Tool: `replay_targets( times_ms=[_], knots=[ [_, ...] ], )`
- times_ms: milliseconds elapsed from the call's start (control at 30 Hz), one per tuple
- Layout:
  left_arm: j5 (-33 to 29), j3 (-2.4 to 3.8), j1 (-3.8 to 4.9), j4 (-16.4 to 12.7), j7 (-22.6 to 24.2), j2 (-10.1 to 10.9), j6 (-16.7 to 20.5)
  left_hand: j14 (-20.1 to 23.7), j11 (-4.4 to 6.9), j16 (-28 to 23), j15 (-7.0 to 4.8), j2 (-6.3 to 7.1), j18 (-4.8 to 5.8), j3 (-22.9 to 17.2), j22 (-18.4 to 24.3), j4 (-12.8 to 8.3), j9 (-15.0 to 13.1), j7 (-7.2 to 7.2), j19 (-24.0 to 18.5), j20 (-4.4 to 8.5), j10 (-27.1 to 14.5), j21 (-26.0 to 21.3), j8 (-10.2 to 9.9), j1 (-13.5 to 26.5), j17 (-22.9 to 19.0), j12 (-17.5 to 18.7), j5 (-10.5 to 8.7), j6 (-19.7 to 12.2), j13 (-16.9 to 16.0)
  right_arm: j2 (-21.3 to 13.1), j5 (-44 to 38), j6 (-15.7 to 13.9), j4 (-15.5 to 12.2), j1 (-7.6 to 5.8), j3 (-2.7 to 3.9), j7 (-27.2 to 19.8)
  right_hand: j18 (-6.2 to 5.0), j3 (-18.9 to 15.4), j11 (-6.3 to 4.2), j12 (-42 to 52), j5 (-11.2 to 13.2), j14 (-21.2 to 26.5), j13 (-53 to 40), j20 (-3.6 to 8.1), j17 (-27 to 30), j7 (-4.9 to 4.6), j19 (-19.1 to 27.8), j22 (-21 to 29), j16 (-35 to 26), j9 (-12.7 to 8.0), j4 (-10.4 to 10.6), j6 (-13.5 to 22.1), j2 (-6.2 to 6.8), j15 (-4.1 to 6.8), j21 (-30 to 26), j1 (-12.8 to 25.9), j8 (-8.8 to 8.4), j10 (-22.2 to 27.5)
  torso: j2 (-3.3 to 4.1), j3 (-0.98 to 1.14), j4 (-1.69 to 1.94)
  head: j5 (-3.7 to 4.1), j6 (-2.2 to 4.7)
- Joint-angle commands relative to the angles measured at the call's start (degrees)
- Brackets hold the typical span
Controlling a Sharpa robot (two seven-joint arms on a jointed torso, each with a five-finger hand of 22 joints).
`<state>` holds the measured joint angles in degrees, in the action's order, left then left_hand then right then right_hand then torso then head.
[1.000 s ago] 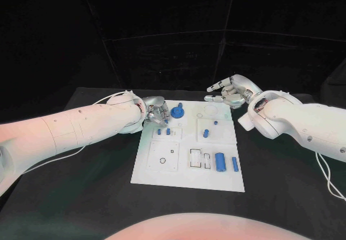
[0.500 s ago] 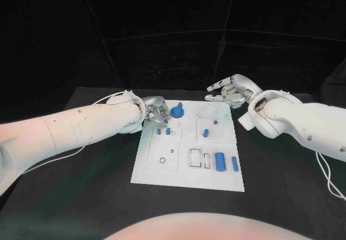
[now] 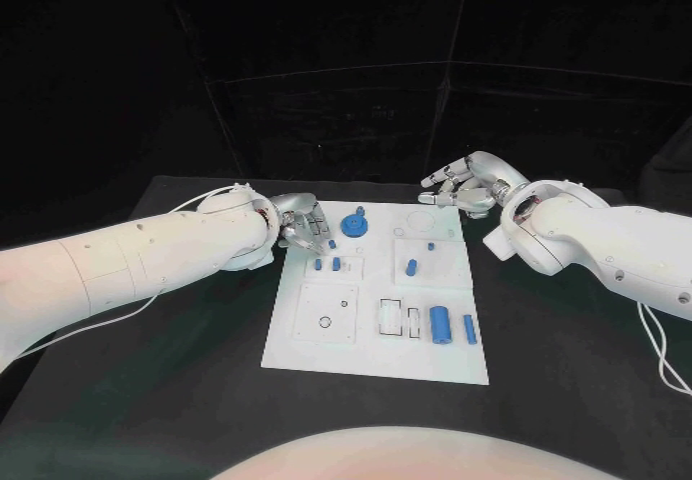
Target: Assemble the parts on the task board
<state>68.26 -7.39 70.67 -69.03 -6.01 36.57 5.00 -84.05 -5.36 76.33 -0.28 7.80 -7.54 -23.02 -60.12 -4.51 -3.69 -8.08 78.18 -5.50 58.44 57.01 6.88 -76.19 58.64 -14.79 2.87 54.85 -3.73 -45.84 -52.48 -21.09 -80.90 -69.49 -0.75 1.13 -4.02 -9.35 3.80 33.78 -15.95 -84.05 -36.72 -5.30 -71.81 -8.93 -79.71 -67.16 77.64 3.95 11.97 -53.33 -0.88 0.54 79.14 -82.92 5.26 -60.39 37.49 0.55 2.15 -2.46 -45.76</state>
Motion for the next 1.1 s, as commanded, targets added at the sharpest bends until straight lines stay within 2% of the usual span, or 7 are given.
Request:
replay_targets(
  times_ms=[33, 200, 333, 433, 533, 800, 1100],
  knots=[
    [-1.62, 0.08, 0.20, -0.41, 1.12, 0.72, 2.85, -0.27, -0.01, 0.02, 0.51, -0.31, -0.05, -0.02, 0.78, -0.47, -0.09, -0.34, -0.33, -0.32, -0.69, -1.04, -0.30, -0.54, 0.15, 0.43, -0.11, -0.22, -0.04, 0.13, -8.37, 2.85, 0.94, -0.09, 0.03, 2.45, -0.81, -0.37, 0.52, -7.21, 0.50, -1.64, 6.45, -0.24, 1.35, -0.30, 0.51, 1.31, -1.28, 0.01, -0.36, -1.04, 0.29, -0.12, -0.87, -1.59, 0.31, -0.32, 0.02, 0.01, -0.08, 0.00, 0.24],
    [-9.38, 0.11, 0.26, -1.05, 5.65, 2.40, 7.53, -0.22, -0.05, 0.01, 0.55, -1.20, -0.31, -0.38, 1.70, -0.43, -0.33, -0.78, -0.76, -0.40, 0.11, -2.18, 0.15, -0.60, 0.03, -0.11, -0.10, 1.19, -0.22, 0.26, -19.80, 4.41, 1.74, 0.00, 0.02, 3.49, -0.85, 0.72, 0.55, -14.54, 2.51, -1.59, 13.74, -0.12, 2.58, 0.03, 0.43, 1.68, -2.44, 0.16, -1.97, -4.49, -0.07, 0.06, -1.22, -5.73, 1.29, -1.90, 0.09, 0.05, -0.17, 1.15, 0.74],
    [-26.05, 0.10, 0.27, -2.23, 13.56, 4.14, 9.94, 1.27, 0.04, -2.19, 0.56, -2.10, -1.12, -1.25, 4.95, -0.65, -0.32, -0.99, -2.63, -0.43, 1.64, -6.15, 0.31, -0.82, -4.34, -1.09, -0.07, 2.32, -0.39, 0.31, -30.93, 5.66, 1.47, 0.73, 0.01, 4.77, -0.87, 1.57, 0.07, -18.98, 3.92, -1.54, 18.22, -0.01, 3.43, 0.81, 0.34, 1.86, -3.25, 0.06, -2.76, -6.81, 0.10, 0.36, -1.42, -8.08, 1.53, -4.00, 0.09, 0.04, -0.11, 2.82, 1.05],
    [-36.40, 0.09, 0.26, -3.34, 18.28, 5.24, 10.66, 3.25, -0.18, -4.92, 0.72, -1.64, -2.06, -0.95, 9.15, -0.52, -0.19, -1.15, -5.21, -0.56, 1.23, -11.32, -0.01, 0.08, -9.25, -1.08, -0.10, 2.28, -0.26, 0.44, -36.23, 6.61, 1.34, 1.28, 0.00, 5.75, -0.92, 1.51, -0.04, -21.32, 4.34, -1.52, 20.82, -0.01, 3.94, 1.07, 0.46, 2.32, -3.78, -0.10, -2.45, -7.47, 0.58, 0.37, -1.76, -8.11, 0.92, -4.97, 0.09, -0.11, -0.03, 3.44, 1.23],
    [-46.27, 0.08, 0.25, -4.46, 22.53, 6.31, 10.19, 5.09, -0.54, -7.30, 1.04, -0.98, -2.76, 0.25, 12.72, -0.02, -0.11, -1.39, -7.58, -0.86, 0.06, -15.88, -0.45, 1.66, -13.22, -0.91, -0.08, 1.96, -0.14, 0.64, -40.29, 8.03, 1.40, 1.80, -0.02, 6.89, -1.17, 1.07, 0.10, -22.91, 5.41, -1.48, 22.24, -0.11, 4.32, 1.45, 1.08, 3.71, -4.15, -0.16, -2.06, -7.45, 1.18, 0.16, -2.58, -7.50, 0.44, -3.93, 0.10, -0.03, -0.02, 4.06, 1.32],
    [-60.94, 0.03, 0.20, -7.36, 29.77, 8.84, 8.32, 9.15, -0.69, -12.42, 1.33, -2.34, -2.93, 1.50, 14.45, 0.13, -0.28, -1.49, -9.56, -1.30, -0.83, -18.74, -0.38, 1.94, -21.53, -1.77, -0.04, 2.85, -0.38, 1.10, -44.36, 9.88, 1.26, 3.10, -0.07, 7.59, -1.39, 0.97, 0.59, -24.41, 6.04, -1.30, 24.30, -0.39, 5.48, 1.04, 1.63, 5.12, -5.16, -0.21, -2.21, -6.82, 1.61, -0.21, -3.53, -7.53, -0.63, -3.19, 0.14, 0.01, -0.15, 4.18, 1.34],
    [-65.65, -0.03, 0.12, -9.61, 32.37, 10.31, 8.14, 10.18, -0.43, -13.65, 1.15, -2.99, -2.98, 1.64, 14.95, 0.00, -0.29, -1.35, -9.92, -1.20, 0.23, -19.52, -0.20, 1.68, -23.56, -2.76, -0.05, 3.36, -0.56, 1.79, -44.61, 11.67, 1.15, 3.92, -0.10, 7.17, -1.35, 2.67, 0.92, -25.87, 7.92, -1.34, 27.16, -0.79, 6.45, 0.56, 1.26, 5.06, -6.00, -0.15, -2.97, -6.97, 0.58, -0.57, -3.58, -9.28, -1.36, -3.58, 0.11, -0.07, -0.01, 4.26, 1.32]
  ],
)
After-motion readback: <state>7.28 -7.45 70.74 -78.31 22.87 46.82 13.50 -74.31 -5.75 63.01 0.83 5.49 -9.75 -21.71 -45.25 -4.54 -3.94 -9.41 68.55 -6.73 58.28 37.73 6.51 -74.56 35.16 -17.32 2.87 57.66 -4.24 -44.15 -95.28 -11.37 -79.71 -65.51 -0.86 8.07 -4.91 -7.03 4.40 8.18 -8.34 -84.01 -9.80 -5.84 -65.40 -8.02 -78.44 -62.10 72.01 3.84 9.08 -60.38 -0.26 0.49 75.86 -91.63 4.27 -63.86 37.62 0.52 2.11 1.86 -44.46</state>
